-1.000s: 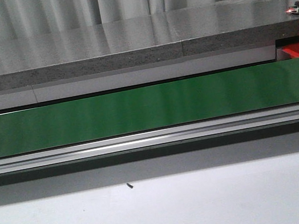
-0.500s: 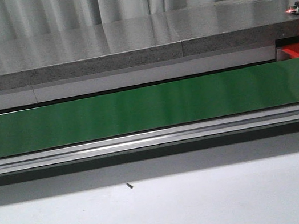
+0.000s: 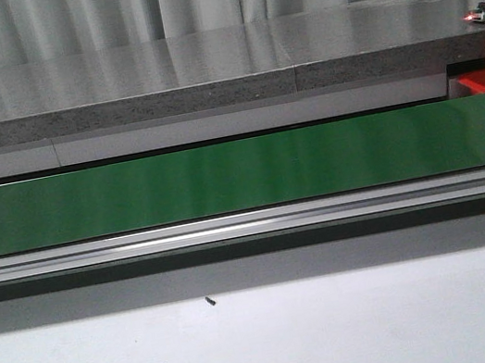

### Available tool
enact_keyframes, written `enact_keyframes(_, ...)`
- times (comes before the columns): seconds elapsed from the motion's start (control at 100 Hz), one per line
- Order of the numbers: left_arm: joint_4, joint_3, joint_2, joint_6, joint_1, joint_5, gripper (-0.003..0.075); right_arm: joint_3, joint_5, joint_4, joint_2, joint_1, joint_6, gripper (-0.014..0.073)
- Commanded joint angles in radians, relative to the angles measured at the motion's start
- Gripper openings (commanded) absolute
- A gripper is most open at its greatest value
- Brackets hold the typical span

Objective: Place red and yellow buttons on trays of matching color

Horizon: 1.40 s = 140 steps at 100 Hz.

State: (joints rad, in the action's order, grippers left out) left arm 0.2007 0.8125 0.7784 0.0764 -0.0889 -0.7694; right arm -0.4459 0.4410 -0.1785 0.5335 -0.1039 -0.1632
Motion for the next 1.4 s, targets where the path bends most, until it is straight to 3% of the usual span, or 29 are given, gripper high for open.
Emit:
enact_keyframes(0.0,0.003,0.087,0.075,-0.016,-0.059,0.075,-0.002,-0.024,-0.076,-0.008,-0.002,-0.001,-0.003,-0.0118)
enact_keyframes(0.13,0.005,0.178,0.213,-0.016,-0.148,0.075,-0.0015,-0.024,-0.077,-0.008,-0.002,-0.001,-0.003,-0.0118)
enact_keyframes(0.2,0.007,0.227,0.29,-0.014,-0.179,0.071,0.0031,-0.024,-0.077,-0.008,-0.002,-0.001,-0.003,-0.0118)
enact_keyframes(0.3,0.013,0.304,0.409,-0.014,-0.218,0.04,0.0195,-0.024,-0.076,-0.008,-0.002,-0.001,-0.003,-0.0118)
enact_keyframes(0.42,0.015,0.39,0.53,-0.016,-0.253,0.018,0.047,-0.024,-0.077,-0.008,-0.002,-0.001,-0.003,-0.0118)
enact_keyframes(0.49,0.015,0.428,0.593,-0.035,-0.272,0.015,0.0555,-0.024,-0.077,-0.008,-0.002,-0.001,-0.003,-0.0118)
enact_keyframes(1.04,0.009,0.766,1.013,-0.171,-0.41,-0.086,0.0567,-0.024,-0.095,-0.008,-0.002,-0.001,-0.003,-0.0118)
enact_keyframes(1.39,-0.021,1.001,1.241,-0.173,-0.411,-0.142,0.0567,-0.024,-0.095,-0.008,-0.002,-0.001,-0.003,-0.0118)
